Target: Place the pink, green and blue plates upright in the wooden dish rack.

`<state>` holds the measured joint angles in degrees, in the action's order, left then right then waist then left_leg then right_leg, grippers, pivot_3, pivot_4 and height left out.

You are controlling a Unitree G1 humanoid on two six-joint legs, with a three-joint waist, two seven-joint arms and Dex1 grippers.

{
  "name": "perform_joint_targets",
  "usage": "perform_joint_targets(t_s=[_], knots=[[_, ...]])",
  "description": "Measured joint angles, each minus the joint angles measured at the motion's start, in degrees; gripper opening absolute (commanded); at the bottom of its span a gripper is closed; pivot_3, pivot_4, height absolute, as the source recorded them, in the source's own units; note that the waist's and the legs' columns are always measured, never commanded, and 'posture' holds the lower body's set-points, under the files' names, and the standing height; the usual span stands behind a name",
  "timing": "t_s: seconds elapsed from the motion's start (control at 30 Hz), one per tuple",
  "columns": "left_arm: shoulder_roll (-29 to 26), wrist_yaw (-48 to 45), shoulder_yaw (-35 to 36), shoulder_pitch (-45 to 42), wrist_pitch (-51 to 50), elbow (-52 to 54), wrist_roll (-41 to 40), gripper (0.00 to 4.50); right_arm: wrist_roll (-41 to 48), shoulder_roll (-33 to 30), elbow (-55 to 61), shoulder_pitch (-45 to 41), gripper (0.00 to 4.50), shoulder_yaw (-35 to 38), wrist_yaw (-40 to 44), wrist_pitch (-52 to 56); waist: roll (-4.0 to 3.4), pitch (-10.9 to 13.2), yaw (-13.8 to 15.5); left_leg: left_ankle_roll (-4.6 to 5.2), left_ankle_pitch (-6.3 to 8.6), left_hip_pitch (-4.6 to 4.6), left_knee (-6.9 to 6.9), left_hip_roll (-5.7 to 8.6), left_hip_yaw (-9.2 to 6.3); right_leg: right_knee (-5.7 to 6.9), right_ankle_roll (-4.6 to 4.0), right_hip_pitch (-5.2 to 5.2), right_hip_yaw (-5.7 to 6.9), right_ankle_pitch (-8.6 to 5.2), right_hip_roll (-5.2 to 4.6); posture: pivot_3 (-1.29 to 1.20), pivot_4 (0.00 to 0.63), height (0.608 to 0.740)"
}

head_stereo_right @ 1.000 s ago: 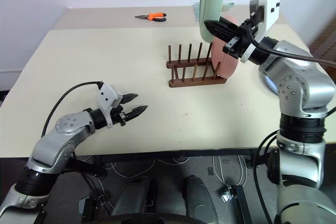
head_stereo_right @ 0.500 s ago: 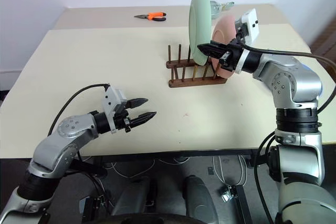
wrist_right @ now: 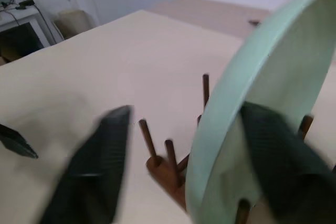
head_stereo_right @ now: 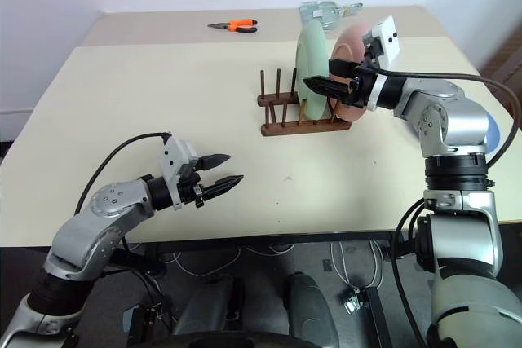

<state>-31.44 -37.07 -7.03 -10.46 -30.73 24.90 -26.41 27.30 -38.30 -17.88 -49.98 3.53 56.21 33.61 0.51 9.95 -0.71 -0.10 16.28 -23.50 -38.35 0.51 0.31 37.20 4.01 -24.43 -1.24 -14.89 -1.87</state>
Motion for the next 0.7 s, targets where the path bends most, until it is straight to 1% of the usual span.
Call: perform_joint_targets(t_s=[0.17, 0.3, 0.4, 0.47, 0.5, 0.57, 0.63, 0.7], knots=[[0.1, 0.0, 0.0, 0.0, -0.2, 0.0, 0.0, 2.9, -4.1, -2.6, 3.0, 0.1, 3.38, -0.9, -0.4, -3.7, -0.01, 0.0, 0.1, 0.0, 0.0, 0.0, 0.0, 0.0, 0.0, -0.01, 0.0, 0.0, 0.0, 0.0, -0.01, 0.0, 0.15, 0.74], [0.1, 0.0, 0.2, -0.6, -0.3, 0.4, 0.0, 2.9, -4.5, -8.8, 12.6, 4.6, 3.38, 2.0, 0.5, -4.8, -0.01, 0.0, 0.4, 0.0, 0.0, -0.01, 0.02, 0.0, 0.0, -0.04, 0.0, 0.0, 0.01, 0.0, -0.02, 0.0, 0.15, 0.74], [0.0, -0.3, 0.1, -1.1, -0.3, 0.8, 0.1, 2.9, -2.2, -14.5, 17.5, 11.9, 3.38, 8.6, 1.7, -3.0, -0.01, 0.0, 0.8, 0.0, 0.0, 0.0, 0.02, 0.0, 0.0, -0.06, 0.0, 0.03, -0.01, 0.0, -0.02, 0.0, 0.15, 0.74], [-0.1, -1.0, -0.2, -1.4, -0.2, 1.0, 0.2, 2.9, -2.9, -18.3, 17.6, 17.6, 3.38, 12.3, 1.7, -2.8, 0.0, 0.0, 1.1, 0.0, 0.0, 0.05, 0.02, 0.0, 0.01, -0.06, -0.01, 0.08, -0.01, -0.01, -0.02, 0.0, 0.15, 0.74], [0.0, -1.5, -0.4, -1.7, -0.2, 1.0, 0.2, 2.9, -4.6, -20.1, 17.3, 20.9, 3.38, 13.0, 1.4, -3.8, -0.01, 0.0, 1.3, 0.0, 0.0, 0.07, 0.02, 0.0, 0.01, -0.05, -0.01, 0.09, -0.01, -0.01, -0.02, 0.0, 0.15, 0.74], [0.3, -2.2, -1.2, -3.3, -0.2, 0.8, 0.3, 2.9, -10.4, -22.5, 14.0, 27.4, 3.95, 11.7, -0.4, -7.7, 0.02, 0.0, 1.3, 0.03, -0.03, 0.11, 0.01, 0.0, 0.05, -0.05, -0.02, 0.15, -0.01, -0.01, -0.01, 0.0, 0.15, 0.74], [0.7, -3.0, -1.6, -4.9, -0.1, 0.5, 0.8, 2.9, -16.7, -22.7, 8.7, 30.0, 4.44, 8.0, -4.2, -11.9, 0.0, 0.0, 1.2, 0.07, -0.11, 0.15, 0.01, 0.0, 0.24, 0.01, -0.01, 0.12, -0.12, -0.01, -0.01, 0.0, 0.15, 0.74], [0.9, -3.8, -2.6, -6.0, 0.2, -0.2, 1.2, 2.9, -22.7, -22.3, 2.7, 30.0, 4.44, 3.8, -8.6, -15.9, -0.13, 0.0, 0.8, 0.08, -0.12, 0.22, 0.02, -0.02, 0.46, 0.06, 0.0, 0.1, -0.28, 0.0, 0.08, 0.0, 0.15, 0.74]])
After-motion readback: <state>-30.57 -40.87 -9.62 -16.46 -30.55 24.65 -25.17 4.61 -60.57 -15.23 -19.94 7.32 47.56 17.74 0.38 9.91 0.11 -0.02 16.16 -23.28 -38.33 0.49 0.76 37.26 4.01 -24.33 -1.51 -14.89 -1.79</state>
